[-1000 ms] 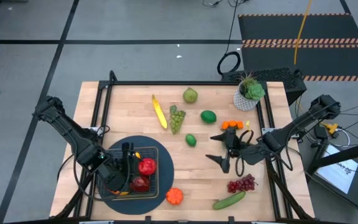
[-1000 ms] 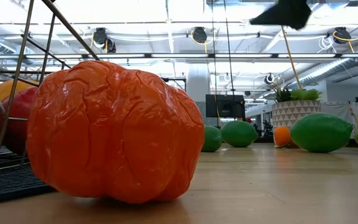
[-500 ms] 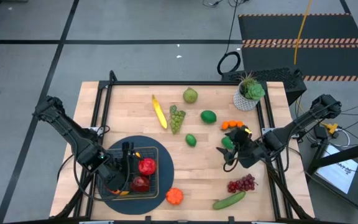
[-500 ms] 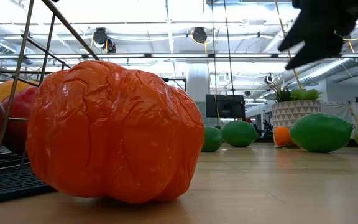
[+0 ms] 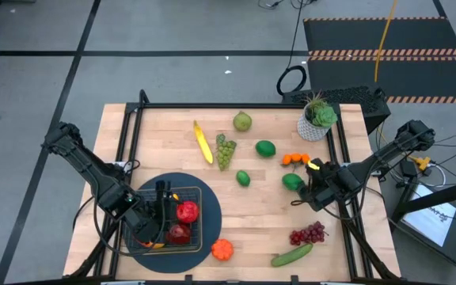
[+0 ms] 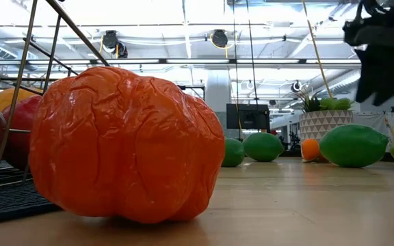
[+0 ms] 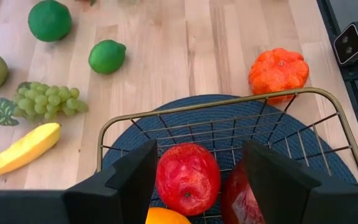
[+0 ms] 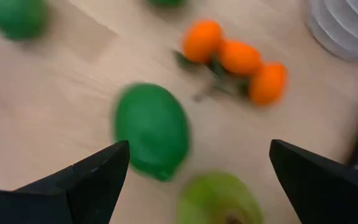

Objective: Build produce basket
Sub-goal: Put the bottom pear into the gold wire basket

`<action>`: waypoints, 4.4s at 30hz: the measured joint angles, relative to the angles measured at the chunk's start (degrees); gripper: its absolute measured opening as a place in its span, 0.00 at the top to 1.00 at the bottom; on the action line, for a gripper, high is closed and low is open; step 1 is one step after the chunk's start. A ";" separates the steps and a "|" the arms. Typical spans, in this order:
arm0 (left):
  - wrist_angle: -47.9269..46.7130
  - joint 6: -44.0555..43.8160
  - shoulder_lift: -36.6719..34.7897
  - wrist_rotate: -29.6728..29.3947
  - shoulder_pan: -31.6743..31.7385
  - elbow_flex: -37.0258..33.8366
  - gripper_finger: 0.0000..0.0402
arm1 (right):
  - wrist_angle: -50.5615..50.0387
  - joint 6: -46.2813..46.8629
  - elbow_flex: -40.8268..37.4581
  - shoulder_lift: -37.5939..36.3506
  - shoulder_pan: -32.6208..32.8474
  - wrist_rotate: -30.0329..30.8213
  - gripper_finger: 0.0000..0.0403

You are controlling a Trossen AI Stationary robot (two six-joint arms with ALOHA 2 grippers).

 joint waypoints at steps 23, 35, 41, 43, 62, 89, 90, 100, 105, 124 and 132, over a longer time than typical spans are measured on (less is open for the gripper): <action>0.23 0.00 0.00 -0.04 1.88 0.00 0.42 | -5.90 8.52 -1.71 3.27 0.00 -15.16 0.07; 0.23 0.00 0.00 -0.02 1.88 0.00 0.42 | -4.79 7.96 -2.29 3.23 0.00 -15.12 0.16; 0.23 0.00 0.00 -0.02 1.88 0.00 0.42 | -4.72 7.83 -2.32 3.23 0.00 -15.04 0.39; 0.21 0.00 0.00 -0.02 1.88 0.00 0.42 | -4.70 7.83 -2.32 3.23 0.00 -15.02 0.45; 0.21 0.00 0.00 0.00 1.88 0.00 0.42 | -0.42 3.46 -2.32 2.99 -0.02 -13.69 0.65; 3.09 1.89 0.02 -0.13 3.64 0.00 0.42 | 47.73 -39.33 -0.70 -1.60 -1.52 0.38 0.66; 3.75 2.54 0.00 -0.15 3.67 0.00 0.42 | 49.99 -41.42 -0.70 -1.60 -1.60 0.39 0.66; 7.81 6.33 0.01 -0.20 3.87 0.00 0.42 | 67.93 -59.25 -0.70 -1.60 -1.86 0.42 0.66; 7.80 6.32 0.02 -0.21 3.87 0.00 0.42 | 74.42 -65.16 -0.68 -1.14 -1.88 0.42 0.66; 7.75 6.29 0.02 -0.28 3.87 0.00 0.42 | 78.57 -80.03 -0.68 1.14 -1.77 0.18 0.65; 7.75 6.29 0.02 -0.27 3.87 0.00 0.42 | 78.46 -84.83 -0.68 1.14 -1.23 0.15 0.65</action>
